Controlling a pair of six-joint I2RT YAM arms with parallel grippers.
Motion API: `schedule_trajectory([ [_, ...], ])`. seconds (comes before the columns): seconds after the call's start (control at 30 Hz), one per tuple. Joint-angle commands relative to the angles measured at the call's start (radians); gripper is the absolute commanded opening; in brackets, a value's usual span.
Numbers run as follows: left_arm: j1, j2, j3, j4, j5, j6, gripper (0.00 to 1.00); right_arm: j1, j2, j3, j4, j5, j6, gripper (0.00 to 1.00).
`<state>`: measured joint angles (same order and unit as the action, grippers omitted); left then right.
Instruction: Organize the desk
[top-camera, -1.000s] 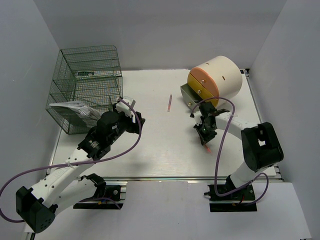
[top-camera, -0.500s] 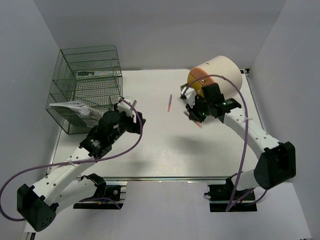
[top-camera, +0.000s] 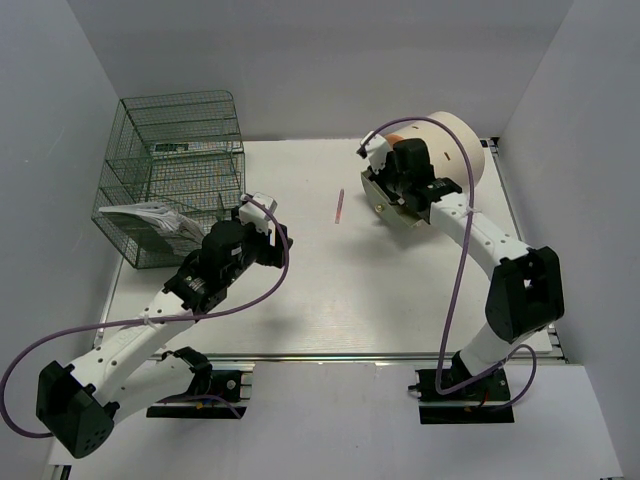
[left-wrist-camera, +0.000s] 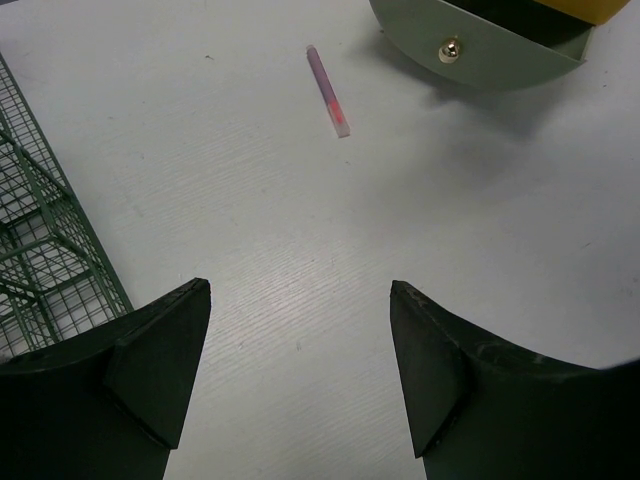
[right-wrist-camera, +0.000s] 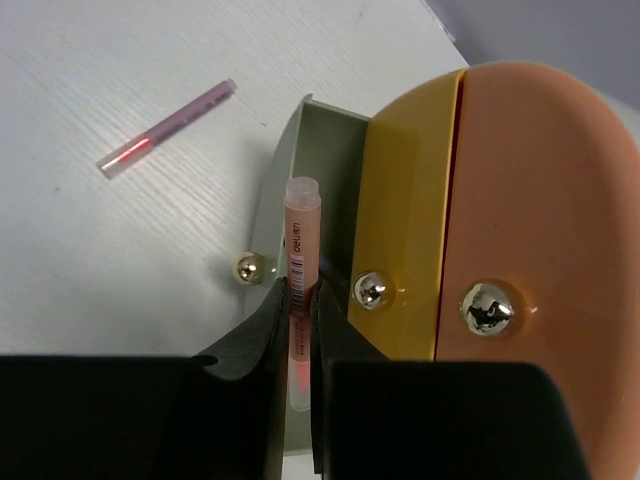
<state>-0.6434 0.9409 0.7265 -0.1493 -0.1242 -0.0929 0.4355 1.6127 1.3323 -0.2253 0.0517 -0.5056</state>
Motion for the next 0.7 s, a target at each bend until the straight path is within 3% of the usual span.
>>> schedule_trajectory([
  [0.0, -0.002, -0.002, -0.009, 0.020, -0.008, 0.012, 0.82, -0.012, 0.012, 0.010, 0.102, 0.076, -0.008, 0.00],
  [0.13, -0.002, 0.001, -0.010, 0.022, -0.003, 0.012, 0.82, -0.027, 0.027, -0.016, 0.127, 0.092, -0.036, 0.01],
  [0.27, -0.002, 0.002, -0.019, 0.037, 0.035, 0.002, 0.82, -0.043, 0.050, -0.025, 0.113, 0.079, -0.059, 0.08],
  [0.53, -0.002, 0.035, -0.022, 0.056, 0.100, -0.010, 0.82, -0.058, 0.069, -0.048, 0.078, 0.051, -0.054, 0.39],
  [0.67, -0.002, 0.045, -0.033, 0.077, 0.123, -0.013, 0.82, -0.067, 0.064, -0.061, 0.072, 0.047, -0.036, 0.43],
])
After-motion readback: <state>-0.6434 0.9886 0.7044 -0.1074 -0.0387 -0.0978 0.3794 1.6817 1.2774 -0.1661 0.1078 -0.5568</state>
